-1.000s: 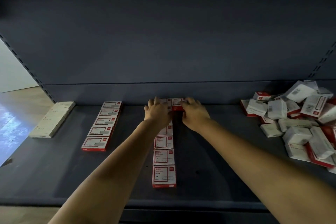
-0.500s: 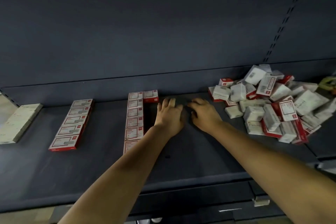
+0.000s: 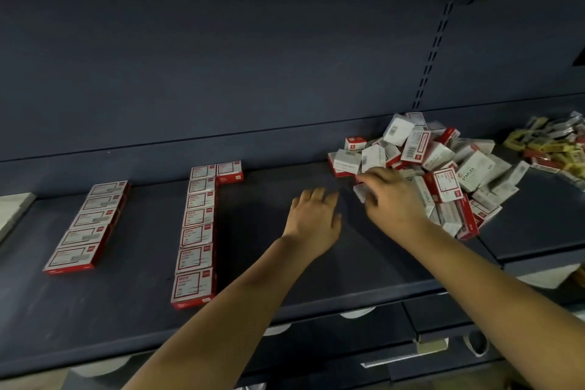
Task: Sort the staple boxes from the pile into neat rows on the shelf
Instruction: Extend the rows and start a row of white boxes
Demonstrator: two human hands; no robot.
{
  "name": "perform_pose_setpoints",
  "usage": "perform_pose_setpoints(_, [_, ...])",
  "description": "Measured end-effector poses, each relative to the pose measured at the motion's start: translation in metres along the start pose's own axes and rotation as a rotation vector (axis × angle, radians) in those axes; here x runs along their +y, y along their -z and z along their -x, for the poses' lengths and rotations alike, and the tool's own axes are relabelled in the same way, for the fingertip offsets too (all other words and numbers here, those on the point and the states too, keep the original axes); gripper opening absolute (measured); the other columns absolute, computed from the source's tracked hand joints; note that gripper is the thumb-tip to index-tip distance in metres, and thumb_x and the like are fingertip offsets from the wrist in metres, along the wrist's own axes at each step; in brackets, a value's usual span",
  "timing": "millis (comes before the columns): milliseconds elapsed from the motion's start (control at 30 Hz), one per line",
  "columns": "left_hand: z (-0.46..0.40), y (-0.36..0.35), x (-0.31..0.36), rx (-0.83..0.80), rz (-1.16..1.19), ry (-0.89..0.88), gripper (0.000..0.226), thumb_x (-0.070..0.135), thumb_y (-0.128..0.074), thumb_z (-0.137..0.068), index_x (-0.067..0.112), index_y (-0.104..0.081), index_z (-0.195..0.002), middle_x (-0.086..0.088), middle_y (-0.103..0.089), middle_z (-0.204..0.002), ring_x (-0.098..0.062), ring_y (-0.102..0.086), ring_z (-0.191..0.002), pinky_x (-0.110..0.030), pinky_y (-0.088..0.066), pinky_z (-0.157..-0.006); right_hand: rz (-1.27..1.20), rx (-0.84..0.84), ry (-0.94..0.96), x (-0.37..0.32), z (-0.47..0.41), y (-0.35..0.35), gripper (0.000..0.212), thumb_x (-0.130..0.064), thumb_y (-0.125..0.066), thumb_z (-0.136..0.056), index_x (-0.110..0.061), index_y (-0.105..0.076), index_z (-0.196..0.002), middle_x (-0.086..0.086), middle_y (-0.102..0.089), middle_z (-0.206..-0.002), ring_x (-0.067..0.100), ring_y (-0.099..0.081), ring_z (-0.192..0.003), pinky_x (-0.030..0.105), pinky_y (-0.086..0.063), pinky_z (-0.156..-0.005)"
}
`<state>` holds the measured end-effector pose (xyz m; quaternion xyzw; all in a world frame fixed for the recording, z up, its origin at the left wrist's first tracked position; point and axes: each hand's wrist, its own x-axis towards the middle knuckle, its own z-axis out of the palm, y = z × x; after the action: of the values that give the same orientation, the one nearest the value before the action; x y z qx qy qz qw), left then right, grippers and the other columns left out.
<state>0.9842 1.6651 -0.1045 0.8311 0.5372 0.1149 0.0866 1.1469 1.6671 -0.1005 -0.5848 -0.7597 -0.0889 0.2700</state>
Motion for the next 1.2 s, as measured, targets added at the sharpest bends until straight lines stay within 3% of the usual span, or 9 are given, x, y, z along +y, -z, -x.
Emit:
perform_pose_setpoints(100, [-0.003,-0.002,0.015,-0.024,-0.007,-0.037,0.049,0.029,-0.042,-0.096,0.015,-0.033,-0.143,-0.007,-0.035,-0.145,-0.025,-0.028,-0.133,-0.038,-0.024,-0.108,0.157,-0.146,-0.072,0.013,-0.006,0.018,0.041,0.001,-0.068,-0.065,-0.002,-0.065,-0.106,0.017,-0.063,-0.104,0.042,-0.056,-0.096,0.047,-0.046,-0.082])
perform_pose_setpoints(167, [-0.005,-0.004,0.023,-0.046,-0.012,-0.062,0.049,0.029,-0.042,-0.096,0.014,-0.033,-0.142,-0.007,-0.035,-0.144,-0.025,-0.029,-0.133,-0.038,-0.024,-0.107,0.283,-0.299,-0.134,0.021,-0.012,0.023,0.041,-0.010,-0.064,-0.075,-0.009,-0.060,-0.116,0.011,-0.057,-0.118,0.034,-0.050,-0.112,0.040,-0.039,-0.093])
perform_pose_setpoints(267, [-0.007,-0.008,0.028,-0.078,-0.016,-0.089,0.049,0.029,-0.043,-0.096,0.014,-0.035,-0.141,-0.008,-0.037,-0.142,-0.025,-0.030,-0.132,-0.038,-0.025,-0.107,0.357,-0.440,-0.211,0.027,-0.020,0.025,0.038,-0.018,-0.061,-0.081,-0.012,-0.058,-0.119,0.007,-0.057,-0.120,0.026,-0.052,-0.112,0.033,-0.041,-0.092])
perform_pose_setpoints(533, [-0.008,-0.011,0.016,-0.100,-0.008,-0.072,0.048,0.029,-0.043,-0.096,0.014,-0.036,-0.141,-0.006,-0.036,-0.144,-0.024,-0.029,-0.134,-0.039,-0.025,-0.111,0.391,-0.451,-0.151,0.031,-0.023,0.029,0.034,-0.015,-0.055,-0.085,-0.018,-0.059,-0.119,0.004,-0.059,-0.117,0.021,-0.055,-0.106,0.030,-0.044,-0.088])
perform_pose_setpoints(767, [-0.009,-0.008,0.009,-0.076,0.056,-0.046,0.048,0.028,-0.044,-0.096,0.015,-0.036,-0.141,-0.004,-0.037,-0.145,-0.022,-0.030,-0.134,-0.035,-0.025,-0.111,0.199,-0.377,-0.151,0.028,-0.025,0.039,0.030,-0.014,-0.054,-0.087,-0.017,-0.060,-0.117,0.003,-0.059,-0.118,0.022,-0.053,-0.108,0.034,-0.045,-0.089])
perform_pose_setpoints(867, [-0.009,-0.007,0.006,-0.081,0.271,0.024,0.048,0.027,-0.049,-0.094,0.016,-0.040,-0.140,-0.004,-0.042,-0.142,-0.020,-0.035,-0.132,-0.031,-0.031,-0.108,-0.034,-0.310,-0.230,0.025,-0.028,0.041,0.030,-0.010,-0.065,-0.082,-0.014,-0.063,-0.111,0.003,-0.061,-0.112,0.021,-0.055,-0.103,0.031,-0.045,-0.086])
perform_pose_setpoints(967, [-0.008,-0.002,-0.002,-0.101,0.606,0.175,0.045,0.027,-0.055,-0.092,0.019,-0.048,-0.135,0.001,-0.051,-0.134,-0.013,-0.047,-0.123,-0.021,-0.038,-0.096,-0.256,-0.250,-0.278,0.017,-0.029,0.044,0.033,-0.008,-0.073,-0.076,-0.012,-0.066,-0.109,0.001,-0.063,-0.108,0.014,-0.056,-0.096,0.024,-0.041,-0.081])
perform_pose_setpoints(1133, [-0.001,0.009,-0.010,-0.053,1.091,0.307,0.038,0.022,-0.064,-0.087,0.018,-0.057,-0.125,0.005,-0.066,-0.106,-0.006,-0.061,-0.100,-0.020,-0.048,-0.088,-0.572,-0.228,-0.411,-0.001,-0.027,0.042,0.035,-0.006,-0.072,-0.078,-0.010,-0.065,-0.111,0.000,-0.062,-0.101,0.011,-0.057,-0.093,0.015,-0.043,-0.071])
perform_pose_setpoints(1200, [0.003,0.014,-0.016,-0.045,1.209,0.338,0.036,0.021,-0.063,-0.088,0.019,-0.058,-0.123,0.004,-0.067,-0.107,-0.008,-0.061,-0.103,-0.026,-0.047,-0.089,-0.695,-0.243,-0.473,-0.007,-0.028,0.038,0.037,-0.006,-0.072,-0.078,-0.009,-0.064,-0.114,0.001,-0.062,-0.100,0.013,-0.059,-0.095,0.019,-0.048,-0.078])
